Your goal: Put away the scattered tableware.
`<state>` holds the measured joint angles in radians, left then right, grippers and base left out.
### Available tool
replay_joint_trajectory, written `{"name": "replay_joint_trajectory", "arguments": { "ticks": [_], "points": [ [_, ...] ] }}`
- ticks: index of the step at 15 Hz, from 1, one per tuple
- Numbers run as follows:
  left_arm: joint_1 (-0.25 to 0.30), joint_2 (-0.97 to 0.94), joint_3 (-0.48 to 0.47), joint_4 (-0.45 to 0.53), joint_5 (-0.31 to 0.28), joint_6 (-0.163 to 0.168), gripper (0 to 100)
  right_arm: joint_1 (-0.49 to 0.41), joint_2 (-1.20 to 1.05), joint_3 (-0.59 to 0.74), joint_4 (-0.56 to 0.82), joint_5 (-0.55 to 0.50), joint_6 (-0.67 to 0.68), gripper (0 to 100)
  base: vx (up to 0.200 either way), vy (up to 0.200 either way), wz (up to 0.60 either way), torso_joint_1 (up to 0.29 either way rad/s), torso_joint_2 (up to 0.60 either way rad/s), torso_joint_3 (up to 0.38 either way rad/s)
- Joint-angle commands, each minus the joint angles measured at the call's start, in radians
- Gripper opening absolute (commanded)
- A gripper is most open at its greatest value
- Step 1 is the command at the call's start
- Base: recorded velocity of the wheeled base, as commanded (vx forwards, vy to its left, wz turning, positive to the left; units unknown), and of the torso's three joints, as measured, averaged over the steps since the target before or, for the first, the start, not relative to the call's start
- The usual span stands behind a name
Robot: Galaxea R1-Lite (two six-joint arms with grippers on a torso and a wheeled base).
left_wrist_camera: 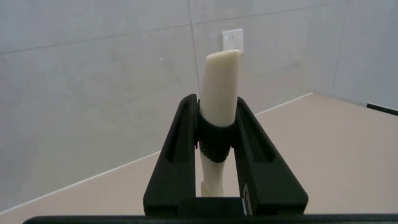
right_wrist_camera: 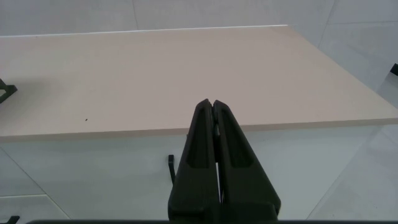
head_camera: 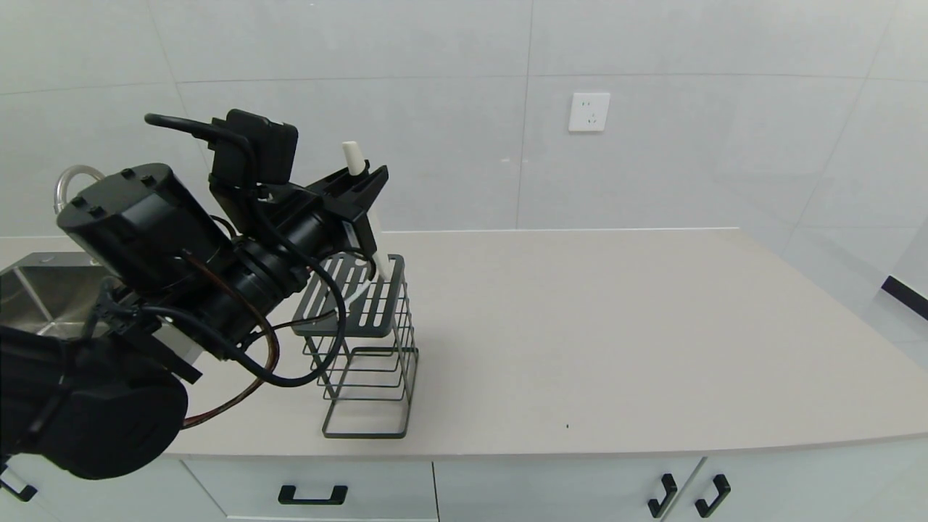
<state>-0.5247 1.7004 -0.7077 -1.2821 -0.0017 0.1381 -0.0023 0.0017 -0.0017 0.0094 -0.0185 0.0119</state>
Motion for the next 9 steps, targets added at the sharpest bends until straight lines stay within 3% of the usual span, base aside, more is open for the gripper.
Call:
{"name": "replay_joint_trajectory", "arguments": {
  "ticks": [1, 9],
  "points": [
    [0.0, 0.008, 0.004, 0.0, 0.0, 0.0, 0, -0.001, 0.0, 0.0, 0.0, 0.0, 0.0, 0, 0.0, 0.0, 0.0, 0.0, 0.0, 0.0],
    [0.009, 0.094, 0.004, -0.026, -0.006, 0.0, 0, -0.001, 0.0, 0.0, 0.0, 0.0, 0.0, 0, 0.0, 0.0, 0.0, 0.0, 0.0, 0.0]
  ]
}}
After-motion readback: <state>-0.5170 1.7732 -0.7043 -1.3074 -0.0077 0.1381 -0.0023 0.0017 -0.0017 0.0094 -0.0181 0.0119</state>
